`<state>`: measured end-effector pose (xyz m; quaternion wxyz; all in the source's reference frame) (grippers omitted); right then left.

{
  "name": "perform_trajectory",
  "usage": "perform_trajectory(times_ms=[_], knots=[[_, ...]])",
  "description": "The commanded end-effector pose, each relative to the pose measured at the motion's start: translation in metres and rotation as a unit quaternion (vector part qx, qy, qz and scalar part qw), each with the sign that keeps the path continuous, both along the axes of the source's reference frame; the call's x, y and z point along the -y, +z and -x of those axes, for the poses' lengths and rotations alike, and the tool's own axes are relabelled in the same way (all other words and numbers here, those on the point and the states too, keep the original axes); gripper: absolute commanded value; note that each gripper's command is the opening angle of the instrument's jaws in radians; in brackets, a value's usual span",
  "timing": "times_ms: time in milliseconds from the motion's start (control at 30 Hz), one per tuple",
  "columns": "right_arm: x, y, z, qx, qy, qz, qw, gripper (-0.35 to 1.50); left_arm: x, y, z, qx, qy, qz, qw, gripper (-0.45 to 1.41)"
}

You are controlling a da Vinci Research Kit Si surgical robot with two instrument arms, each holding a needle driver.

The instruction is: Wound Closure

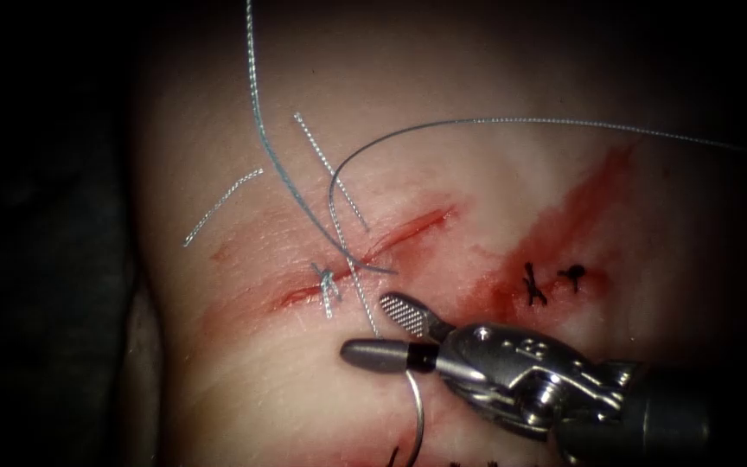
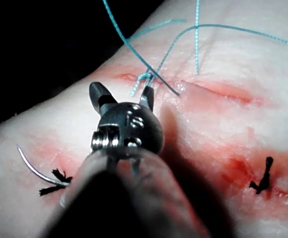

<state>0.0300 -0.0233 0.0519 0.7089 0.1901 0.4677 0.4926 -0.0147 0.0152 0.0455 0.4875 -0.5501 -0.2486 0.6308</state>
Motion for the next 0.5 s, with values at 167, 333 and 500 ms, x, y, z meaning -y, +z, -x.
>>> perform_trajectory(times_ms=[167,333,500], knots=[[-0.0001,0.0017,-0.0014,0.004,0.004,0.008,1.0,0.91,-0.0001,0.0005,0.0006,0.0,-0.001,0.0,1.0,-0.45],[0.0006,0.004,-0.0022,0.004,0.01,0.009,1.0,0.96,-0.0001,0.0004,0.0006,0.001,-0.002,0.0,1.0,-0.45],[0.0005,0.005,-0.0033,0.012,0.013,0.011,1.0,0.25,-0.0001,0.0004,0.0007,0.001,-0.002,0.0,1.0,-0.45]])
